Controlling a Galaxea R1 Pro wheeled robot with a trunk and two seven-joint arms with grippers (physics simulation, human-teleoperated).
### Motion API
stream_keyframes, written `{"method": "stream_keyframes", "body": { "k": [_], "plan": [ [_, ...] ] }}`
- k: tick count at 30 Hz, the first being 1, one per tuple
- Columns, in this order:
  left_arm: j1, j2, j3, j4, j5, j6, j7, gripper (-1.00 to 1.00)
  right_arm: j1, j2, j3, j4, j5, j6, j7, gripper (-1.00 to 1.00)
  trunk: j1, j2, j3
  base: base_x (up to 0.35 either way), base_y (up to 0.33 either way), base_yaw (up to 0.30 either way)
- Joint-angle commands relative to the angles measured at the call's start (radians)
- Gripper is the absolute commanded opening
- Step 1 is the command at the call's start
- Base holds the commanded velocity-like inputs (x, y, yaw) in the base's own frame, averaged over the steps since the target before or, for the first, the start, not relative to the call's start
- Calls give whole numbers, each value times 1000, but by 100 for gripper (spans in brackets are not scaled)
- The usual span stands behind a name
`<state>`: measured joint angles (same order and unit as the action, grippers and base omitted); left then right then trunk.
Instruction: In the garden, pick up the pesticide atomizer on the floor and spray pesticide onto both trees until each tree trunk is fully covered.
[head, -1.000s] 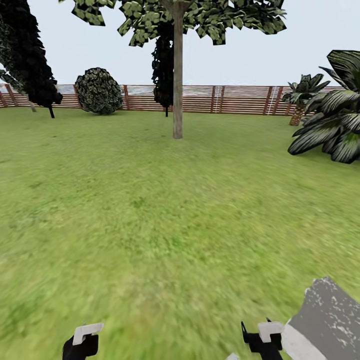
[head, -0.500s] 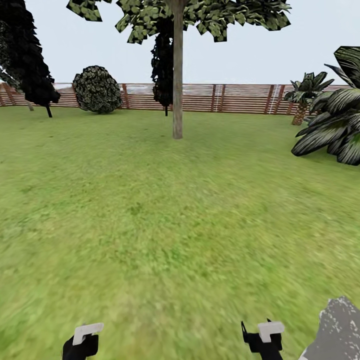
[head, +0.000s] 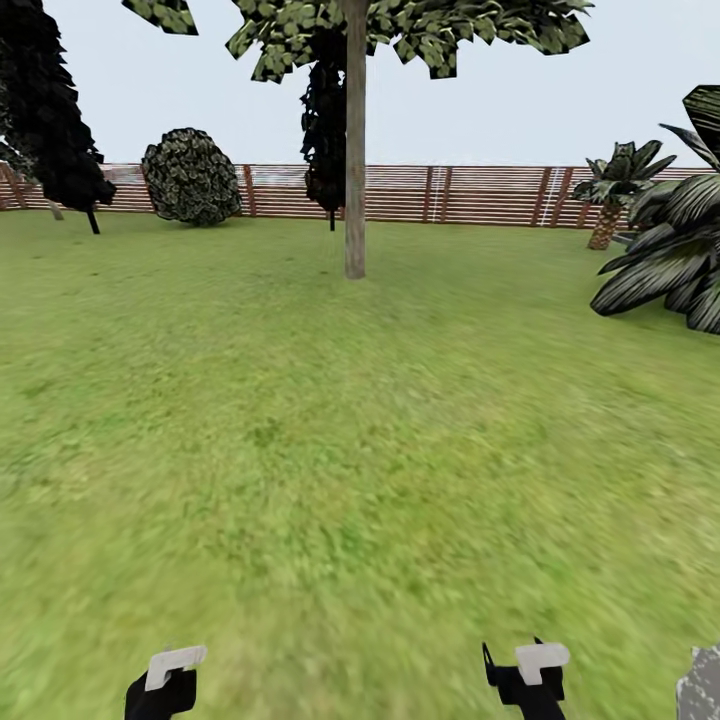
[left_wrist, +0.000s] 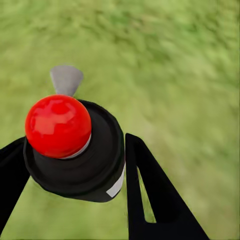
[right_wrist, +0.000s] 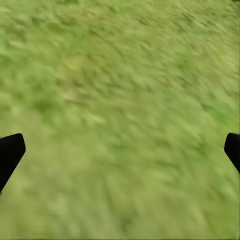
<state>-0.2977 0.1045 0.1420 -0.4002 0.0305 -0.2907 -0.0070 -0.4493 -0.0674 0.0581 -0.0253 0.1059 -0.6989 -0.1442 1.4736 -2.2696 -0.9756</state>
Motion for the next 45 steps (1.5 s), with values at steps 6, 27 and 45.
{"method": "stream_keyframes", "body": {
  "k": [6, 27, 45],
  "plan": [
    [0, 0, 1, 1, 3, -3, -1, -100, 0, 0, 5, 1, 9, -1, -10, 100, 0, 0, -1, 340, 0, 0],
    [0, 0, 1, 1, 2, -4, -1, -100, 0, 0, 5, 1, 9, -1, -11, 100, 0, 0, -1, 340, 0, 0],
    [-1, 0, 1, 0, 2, -4, -1, -100, 0, 0, 5, 1, 9, -1, -10, 100, 0, 0, -1, 340, 0, 0]
  ]
}}
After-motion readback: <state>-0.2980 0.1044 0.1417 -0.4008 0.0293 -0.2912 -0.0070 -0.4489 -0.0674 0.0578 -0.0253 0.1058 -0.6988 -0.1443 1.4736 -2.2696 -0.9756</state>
